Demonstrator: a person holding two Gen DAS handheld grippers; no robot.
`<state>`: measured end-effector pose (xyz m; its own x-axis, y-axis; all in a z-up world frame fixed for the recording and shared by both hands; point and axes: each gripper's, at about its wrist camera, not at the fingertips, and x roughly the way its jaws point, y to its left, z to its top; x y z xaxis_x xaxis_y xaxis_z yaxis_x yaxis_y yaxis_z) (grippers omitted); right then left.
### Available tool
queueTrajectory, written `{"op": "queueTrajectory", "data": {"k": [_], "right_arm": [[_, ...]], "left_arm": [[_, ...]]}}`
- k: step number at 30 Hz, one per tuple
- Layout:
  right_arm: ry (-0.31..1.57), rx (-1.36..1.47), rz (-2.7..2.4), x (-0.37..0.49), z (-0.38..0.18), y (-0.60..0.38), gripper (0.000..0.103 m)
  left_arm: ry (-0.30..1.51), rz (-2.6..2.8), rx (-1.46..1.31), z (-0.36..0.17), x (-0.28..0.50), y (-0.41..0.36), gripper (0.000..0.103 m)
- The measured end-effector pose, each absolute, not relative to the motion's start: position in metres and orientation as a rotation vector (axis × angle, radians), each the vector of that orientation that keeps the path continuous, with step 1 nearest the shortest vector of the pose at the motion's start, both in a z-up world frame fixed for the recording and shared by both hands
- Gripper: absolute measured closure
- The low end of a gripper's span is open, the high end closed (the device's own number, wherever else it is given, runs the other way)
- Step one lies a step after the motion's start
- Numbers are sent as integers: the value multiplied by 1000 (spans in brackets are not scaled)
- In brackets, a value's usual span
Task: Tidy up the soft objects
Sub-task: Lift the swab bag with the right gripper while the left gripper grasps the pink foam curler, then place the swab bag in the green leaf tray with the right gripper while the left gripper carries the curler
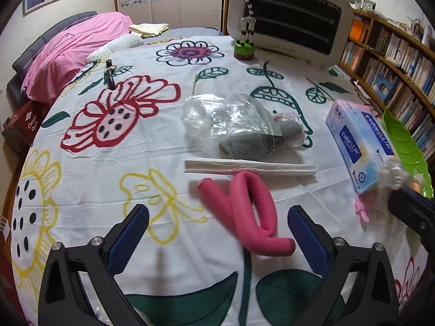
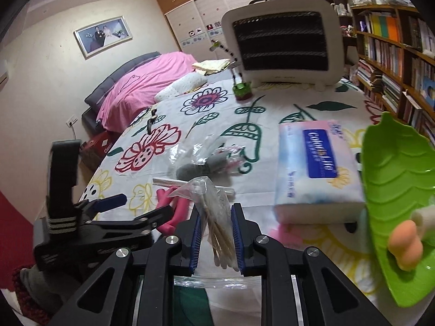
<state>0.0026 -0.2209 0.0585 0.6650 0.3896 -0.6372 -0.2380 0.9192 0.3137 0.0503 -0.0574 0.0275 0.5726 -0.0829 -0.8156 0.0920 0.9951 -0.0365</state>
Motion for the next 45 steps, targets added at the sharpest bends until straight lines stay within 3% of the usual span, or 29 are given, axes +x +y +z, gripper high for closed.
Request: {"op": "queueTrajectory", "data": {"k": [7,9,11,14,45], "right_arm": [[744,240,335,-5,61,-239,80],[735,247,329,-6,62,-244,81],[728,250,325,-7,63,-248,81],[716,256,312,-10,64,-255,81],[607,420,-42,-33,62,-403,80]], "left_arm": [[999,-85,-4,16,58,-62,18],[996,-94,-8,16,58,-64,28],[1003,-126,-20,16,57,-66,45],[1004,-153,-25,18,54,-70,58],[861,-260,62,79,0,-123,60]]}}
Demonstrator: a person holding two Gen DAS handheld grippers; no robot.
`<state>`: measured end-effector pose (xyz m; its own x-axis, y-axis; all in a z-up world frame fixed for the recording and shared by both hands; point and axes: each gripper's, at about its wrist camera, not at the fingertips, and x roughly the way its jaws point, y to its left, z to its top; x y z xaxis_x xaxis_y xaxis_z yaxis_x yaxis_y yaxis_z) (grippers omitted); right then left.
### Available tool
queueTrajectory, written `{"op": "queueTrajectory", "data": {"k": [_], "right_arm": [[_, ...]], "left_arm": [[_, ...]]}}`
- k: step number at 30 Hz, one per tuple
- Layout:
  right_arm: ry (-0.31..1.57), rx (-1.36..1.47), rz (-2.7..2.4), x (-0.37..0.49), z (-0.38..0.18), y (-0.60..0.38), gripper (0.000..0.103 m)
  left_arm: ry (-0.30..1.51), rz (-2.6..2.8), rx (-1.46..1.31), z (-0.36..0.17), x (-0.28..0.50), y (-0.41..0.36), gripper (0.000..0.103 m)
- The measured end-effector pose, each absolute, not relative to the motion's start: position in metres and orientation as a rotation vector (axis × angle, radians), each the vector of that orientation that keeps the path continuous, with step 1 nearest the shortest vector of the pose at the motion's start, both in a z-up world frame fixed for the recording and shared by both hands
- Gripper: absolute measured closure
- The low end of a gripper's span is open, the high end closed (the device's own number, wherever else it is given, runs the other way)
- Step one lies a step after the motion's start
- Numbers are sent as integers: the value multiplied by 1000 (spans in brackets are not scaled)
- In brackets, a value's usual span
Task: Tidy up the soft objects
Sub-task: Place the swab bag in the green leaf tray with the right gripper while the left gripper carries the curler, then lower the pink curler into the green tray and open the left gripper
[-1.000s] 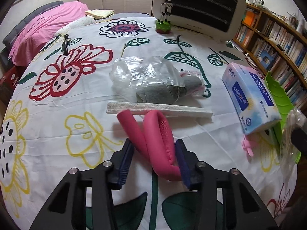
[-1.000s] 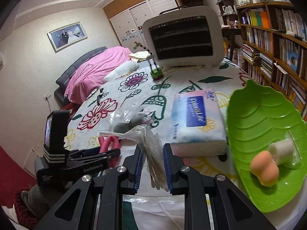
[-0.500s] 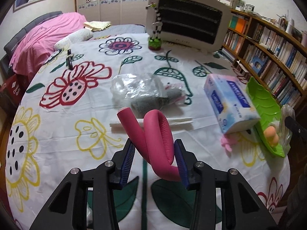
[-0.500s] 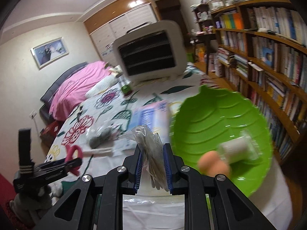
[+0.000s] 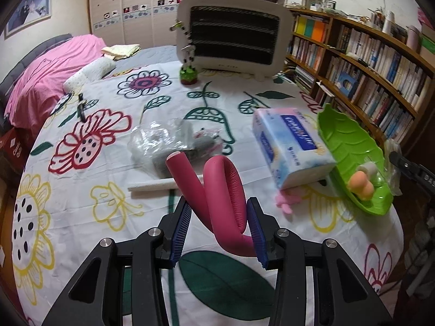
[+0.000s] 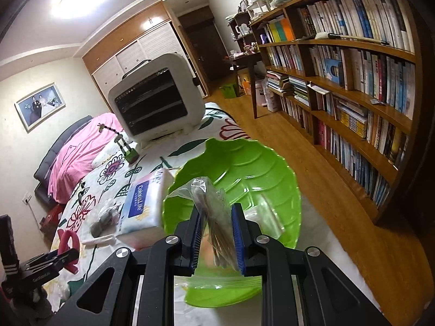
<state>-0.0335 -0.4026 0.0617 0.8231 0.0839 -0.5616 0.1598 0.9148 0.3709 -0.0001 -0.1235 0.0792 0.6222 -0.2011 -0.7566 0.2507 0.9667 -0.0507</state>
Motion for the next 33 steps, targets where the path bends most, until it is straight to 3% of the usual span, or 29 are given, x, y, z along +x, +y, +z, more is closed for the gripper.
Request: {"op": "queueTrajectory", "data": {"k": [8,12,14,33], "right_arm": [[609,428,-63,-30,53,-417,78],[604,438,-67,-27,49,-425,53],[588,447,-73,-30,49,-428,49],[568,444,-116,-53,42,-444,49]], "left_arm": [[856,-331,94,86,-3,-156,60],[856,-376,110,90,-3,-177,60],[856,-395,114,92,-2,-185,60],[859,-561,168,89,18,-285,60]]}}
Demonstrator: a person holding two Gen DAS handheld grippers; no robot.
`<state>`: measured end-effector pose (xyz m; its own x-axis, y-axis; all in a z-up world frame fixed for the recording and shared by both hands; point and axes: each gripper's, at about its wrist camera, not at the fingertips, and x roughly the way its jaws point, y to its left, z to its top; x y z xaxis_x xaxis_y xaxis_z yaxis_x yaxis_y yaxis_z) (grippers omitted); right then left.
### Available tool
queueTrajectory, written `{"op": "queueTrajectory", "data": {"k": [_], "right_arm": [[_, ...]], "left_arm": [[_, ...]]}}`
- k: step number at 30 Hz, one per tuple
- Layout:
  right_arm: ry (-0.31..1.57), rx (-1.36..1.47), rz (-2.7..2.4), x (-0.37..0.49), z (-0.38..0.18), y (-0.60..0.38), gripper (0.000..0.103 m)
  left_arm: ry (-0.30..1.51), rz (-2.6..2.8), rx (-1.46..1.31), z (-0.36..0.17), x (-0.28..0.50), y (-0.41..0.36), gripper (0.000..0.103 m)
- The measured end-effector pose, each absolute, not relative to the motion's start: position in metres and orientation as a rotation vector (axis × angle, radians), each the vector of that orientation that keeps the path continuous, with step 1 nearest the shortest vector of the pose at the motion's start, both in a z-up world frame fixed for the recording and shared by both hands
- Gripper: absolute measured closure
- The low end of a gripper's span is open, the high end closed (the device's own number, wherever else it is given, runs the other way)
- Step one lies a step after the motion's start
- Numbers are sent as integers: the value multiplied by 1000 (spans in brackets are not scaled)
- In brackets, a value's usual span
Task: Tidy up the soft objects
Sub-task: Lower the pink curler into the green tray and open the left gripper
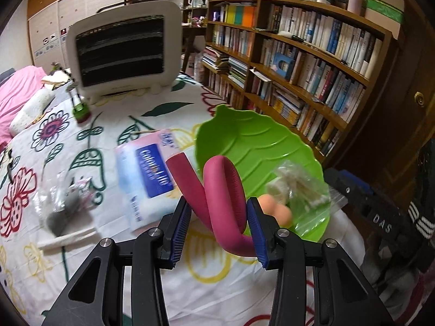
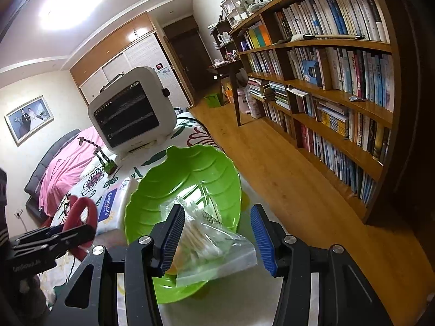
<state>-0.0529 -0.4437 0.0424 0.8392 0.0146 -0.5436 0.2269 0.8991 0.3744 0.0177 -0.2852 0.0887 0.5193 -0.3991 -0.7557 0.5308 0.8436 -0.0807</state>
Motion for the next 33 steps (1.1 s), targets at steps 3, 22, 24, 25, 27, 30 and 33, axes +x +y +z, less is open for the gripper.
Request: {"op": "queueTrajectory", "data": {"k": [3,22,24,25,27,30,33], "right_arm": [[571,457,-116,-54,41,-448,47],[578,453,-133,-60,35,-453,43],[580,452,-133,-60,34,-454,43],[579,452,-133,-60,34,-453,43],[582,451,-135,-60,34,-454,42],[584,450,-136,-60,33,-454,43],[586,449,-136,-60,33,-454,43]], "left_arm": [[866,-573,174,85,22,-297,60],[896,-641,170,65,45,-342,53],[899,-637,161,64,46,-341,49],[901,-637,157,64,47,-340,47],[904,-631,152,63,48,-339,47],[904,-622,149,63,48,-336,47],[902,-616,151,64,46,-335,47]]}}
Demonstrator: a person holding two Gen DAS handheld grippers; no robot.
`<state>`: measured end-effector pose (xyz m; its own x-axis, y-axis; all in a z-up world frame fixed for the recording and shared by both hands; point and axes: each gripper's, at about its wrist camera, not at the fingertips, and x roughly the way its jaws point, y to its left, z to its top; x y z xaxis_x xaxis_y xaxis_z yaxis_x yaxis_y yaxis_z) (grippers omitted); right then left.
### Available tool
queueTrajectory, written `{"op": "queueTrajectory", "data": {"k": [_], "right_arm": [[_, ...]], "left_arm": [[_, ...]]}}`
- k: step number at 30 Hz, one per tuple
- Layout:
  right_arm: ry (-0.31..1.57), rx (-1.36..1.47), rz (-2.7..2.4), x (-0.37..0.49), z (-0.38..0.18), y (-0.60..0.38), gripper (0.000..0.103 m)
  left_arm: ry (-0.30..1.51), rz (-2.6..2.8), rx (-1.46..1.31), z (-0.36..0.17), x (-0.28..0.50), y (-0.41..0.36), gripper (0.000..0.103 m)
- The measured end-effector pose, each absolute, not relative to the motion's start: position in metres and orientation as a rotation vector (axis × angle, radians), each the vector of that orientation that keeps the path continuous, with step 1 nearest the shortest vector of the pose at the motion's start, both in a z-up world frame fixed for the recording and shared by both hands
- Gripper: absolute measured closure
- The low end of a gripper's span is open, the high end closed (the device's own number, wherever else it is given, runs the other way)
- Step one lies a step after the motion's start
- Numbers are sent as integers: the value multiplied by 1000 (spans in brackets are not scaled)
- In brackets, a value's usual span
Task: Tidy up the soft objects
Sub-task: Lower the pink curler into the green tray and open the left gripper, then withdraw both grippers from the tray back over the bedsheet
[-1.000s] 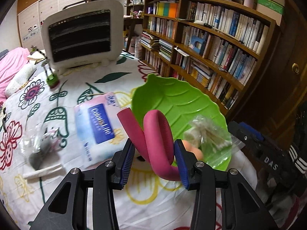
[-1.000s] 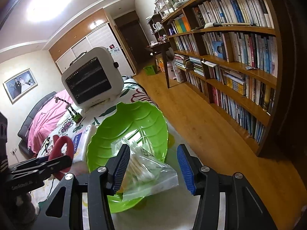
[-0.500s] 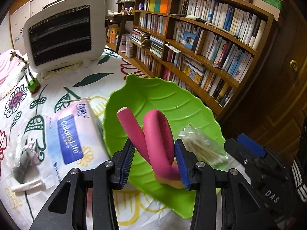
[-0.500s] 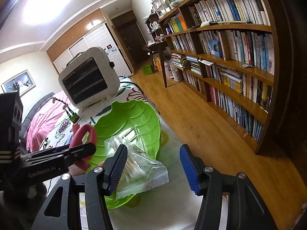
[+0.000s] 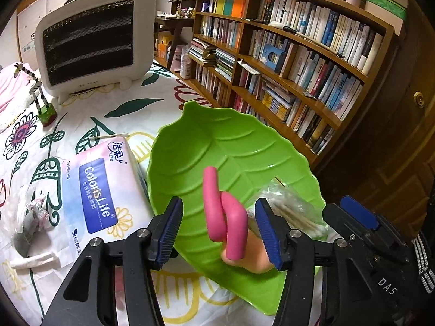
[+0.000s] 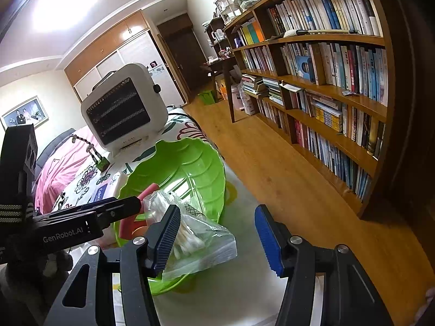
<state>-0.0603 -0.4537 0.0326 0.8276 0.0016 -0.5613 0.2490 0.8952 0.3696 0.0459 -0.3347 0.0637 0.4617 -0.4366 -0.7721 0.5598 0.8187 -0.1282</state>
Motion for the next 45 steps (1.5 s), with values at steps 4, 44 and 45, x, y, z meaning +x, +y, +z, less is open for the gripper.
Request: {"op": "queueTrajectory", "data": {"k": [4,44,45], "right_arm": [[584,449,-138,-59,33,-453,42],[569,319,-83,-68,59,-394,39],[570,315,-79,-68,60,-392,39]], "left_arm": [[897,-616,156,65,45,-334,47],[868,-465,66,74,31,-245,37],[871,-455,58,73,32,-240,37]]}}
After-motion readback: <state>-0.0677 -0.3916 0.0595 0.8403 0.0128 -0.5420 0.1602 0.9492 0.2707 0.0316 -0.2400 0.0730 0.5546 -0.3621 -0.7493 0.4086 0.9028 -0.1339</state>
